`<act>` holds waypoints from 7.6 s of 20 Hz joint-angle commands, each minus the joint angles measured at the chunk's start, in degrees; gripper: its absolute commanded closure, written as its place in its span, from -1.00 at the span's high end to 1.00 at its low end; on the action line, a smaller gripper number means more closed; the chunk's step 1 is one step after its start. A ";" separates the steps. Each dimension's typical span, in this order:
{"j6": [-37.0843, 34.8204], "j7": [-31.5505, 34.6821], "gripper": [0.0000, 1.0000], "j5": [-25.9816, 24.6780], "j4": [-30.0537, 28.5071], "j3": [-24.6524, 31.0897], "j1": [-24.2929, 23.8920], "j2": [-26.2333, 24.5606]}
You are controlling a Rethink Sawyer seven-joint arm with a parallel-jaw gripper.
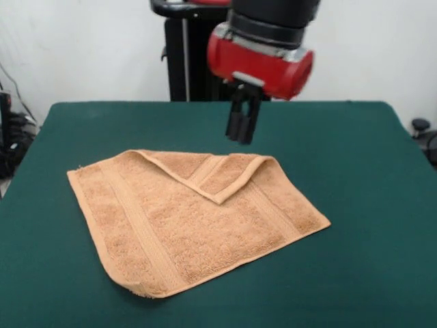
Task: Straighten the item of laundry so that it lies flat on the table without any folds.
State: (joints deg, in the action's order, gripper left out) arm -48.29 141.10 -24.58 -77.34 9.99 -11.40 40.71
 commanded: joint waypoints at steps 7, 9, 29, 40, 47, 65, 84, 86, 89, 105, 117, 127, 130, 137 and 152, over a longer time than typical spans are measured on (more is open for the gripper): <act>-6.51 12.44 -1.00 3.36 -4.98 -4.62 8.71 -2.98; -7.07 14.35 -1.00 3.63 -3.47 -6.06 9.56 -4.72; -19.00 17.09 -1.00 8.65 8.10 -15.49 11.91 -11.84; -9.28 15.61 -1.00 10.47 8.07 -16.39 10.97 -13.87; -5.91 15.41 -1.00 12.92 6.49 -16.75 11.49 -14.46; 2.24 13.66 -1.00 17.49 5.04 -19.07 12.70 -15.25; 9.73 9.16 -1.00 21.18 14.09 -16.30 10.51 -26.53; 9.34 8.07 -1.00 21.12 14.47 -16.44 10.49 -26.61; 7.31 5.81 -1.00 20.81 14.27 -16.52 10.35 -25.37; -3.46 3.58 -1.00 21.09 7.09 -18.24 11.74 -13.83; -0.98 1.00 -1.00 18.15 4.24 -17.60 10.54 -13.64; 3.04 2.45 -1.00 17.97 0.87 -17.20 9.93 -13.51; 3.65 2.91 -1.00 18.05 0.21 -17.12 9.90 -13.46; 4.32 5.52 -1.00 18.00 -2.07 -18.36 11.26 -12.09; 11.75 5.24 -1.00 18.81 -4.27 -15.82 9.18 -12.95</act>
State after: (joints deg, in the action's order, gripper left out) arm -43.05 141.73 -6.62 -73.22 -10.83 -1.86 29.84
